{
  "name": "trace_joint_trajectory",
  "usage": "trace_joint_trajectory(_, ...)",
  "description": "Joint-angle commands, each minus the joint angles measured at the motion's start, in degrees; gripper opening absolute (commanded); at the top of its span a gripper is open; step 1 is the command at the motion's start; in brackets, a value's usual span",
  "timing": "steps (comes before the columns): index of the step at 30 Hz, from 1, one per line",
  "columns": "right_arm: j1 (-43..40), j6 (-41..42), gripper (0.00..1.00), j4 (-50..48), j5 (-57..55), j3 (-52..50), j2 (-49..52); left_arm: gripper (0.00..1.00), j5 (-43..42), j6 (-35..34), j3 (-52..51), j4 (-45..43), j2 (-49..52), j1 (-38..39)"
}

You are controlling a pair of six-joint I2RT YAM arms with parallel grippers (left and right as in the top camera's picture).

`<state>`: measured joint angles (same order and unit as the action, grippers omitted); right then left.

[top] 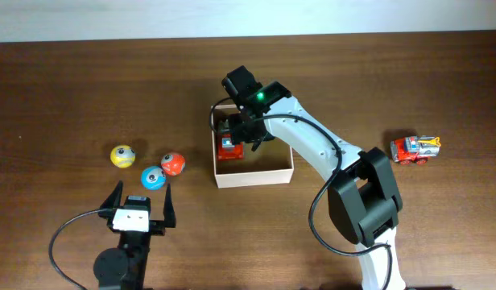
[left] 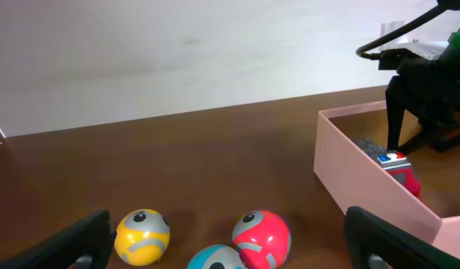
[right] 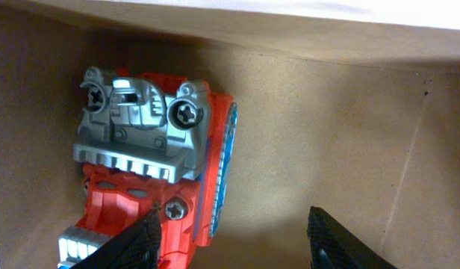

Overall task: Pack container
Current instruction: 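Lower the fire truck into the box and open the right gripper, then raise the right gripper and move it right to the ladder truck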

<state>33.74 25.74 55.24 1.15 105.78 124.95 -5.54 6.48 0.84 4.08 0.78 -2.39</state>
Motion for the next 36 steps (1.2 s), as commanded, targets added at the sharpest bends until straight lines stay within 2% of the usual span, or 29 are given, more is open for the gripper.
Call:
trace_joint_trajectory(1, -0.13, 0.59, 0.58, -0.11, -2.14, -0.50, 0.15, 0.99, 0.39, 0.92, -0.35, 0.07, -0.42, -0.13)
trace_joint_trajectory(6, -1.62, -0.79, 0.59, 1.14, -6.29, -0.50, 0.15, 0.99, 0.37, 0.92, -0.35, 0.07, -0.42, -0.13)
trace_joint_trajectory(7, -1.99, -1.49, 0.63, 1.11, -6.34, -0.50, 0.15, 0.99, 0.39, 0.92, -0.35, 0.07, -0.42, -0.13)
trace_joint_trajectory(18, -4.63, -7.10, 0.71, 2.71, -6.14, 2.99, -1.68, 0.99, 0.37, 0.92, -0.35, 0.07, -0.42, -0.13)
trace_joint_trajectory(28, -4.63, -9.79, 0.83, 14.10, -6.14, 19.23, -2.36, 0.99, 0.39, 0.92, -0.35, 0.07, -0.42, -0.13)
trace_joint_trajectory(29, -4.63, -10.36, 0.87, 15.12, -6.16, 20.94, -2.36, 0.99, 0.37, 0.92, -0.35, 0.09, -0.42, -0.13)
trace_joint_trajectory(30, -4.72, -10.88, 0.99, 16.00, -6.19, 22.69, -2.36, 0.99, 0.37, 0.92, -0.35, 0.07, -0.42, -0.13)
trace_joint_trajectory(33, -5.68, -11.15, 0.99, 17.25, -6.12, 26.53, -2.36, 0.99, 0.39, 0.92, -0.35, 0.07, -0.42, -0.13)
trace_joint_trajectory(36, -7.26, -15.80, 0.99, 17.55, -6.12, 28.04, -2.36, 0.99, 0.39, 0.92, -0.35, 0.09, -0.42, -0.13)
